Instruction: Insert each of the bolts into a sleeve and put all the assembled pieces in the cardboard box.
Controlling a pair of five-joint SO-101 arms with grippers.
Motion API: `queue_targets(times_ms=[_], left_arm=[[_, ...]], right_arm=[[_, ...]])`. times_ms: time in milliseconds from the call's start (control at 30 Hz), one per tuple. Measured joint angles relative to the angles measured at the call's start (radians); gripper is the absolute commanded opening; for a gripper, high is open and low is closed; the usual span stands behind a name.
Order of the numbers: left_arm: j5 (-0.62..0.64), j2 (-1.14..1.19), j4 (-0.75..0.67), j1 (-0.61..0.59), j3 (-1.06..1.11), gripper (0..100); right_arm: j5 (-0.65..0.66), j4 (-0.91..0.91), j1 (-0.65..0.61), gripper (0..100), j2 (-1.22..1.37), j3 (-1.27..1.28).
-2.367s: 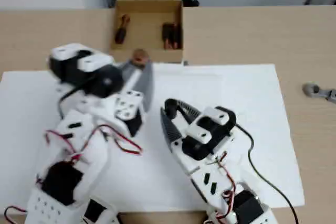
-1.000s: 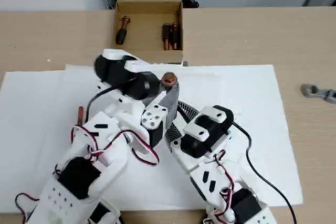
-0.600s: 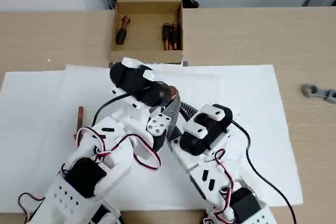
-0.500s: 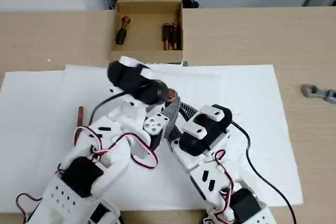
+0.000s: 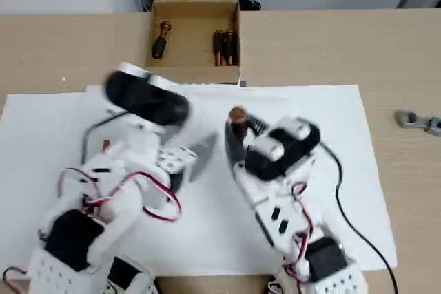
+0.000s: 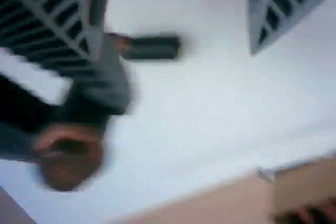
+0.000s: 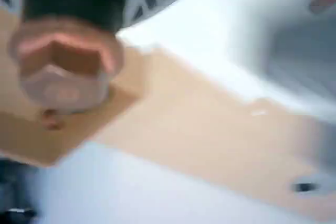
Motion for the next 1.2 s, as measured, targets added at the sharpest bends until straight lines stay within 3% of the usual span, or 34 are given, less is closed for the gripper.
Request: queue_targets(times_ms=[133, 233, 500, 933, 1067, 1200], left_arm=[[-0.052, -0.002, 0.006, -0.153, -0.009, 0], [-0.124, -0.002, 0.009, -0.226, -0.009, 1], [-0.144, -0.002, 0.028, -0.368, 0.008, 1], [-0.149, -0.002, 0.028, -0.404, 0.118, 1], [-0.149, -0.002, 0.028, -0.404, 0.118, 1], [-0.149, -0.002, 0.028, -0.404, 0.118, 1]], right_arm=[[0.0, -0.058, 0.012, 0.4, 0.269, -0.18], [0.0, -0.106, 0.023, 0.4, 0.485, -0.336], [0.0, -0.333, 0.061, 0.4, 1.125, -0.712], [0.0, -0.373, 0.11, 0.9, 2.101, -1.481], [0.0, -0.301, 0.11, 1.6, 2.318, -1.702], [-0.002, -0.259, 0.117, 13.8, 2.483, -1.89]])
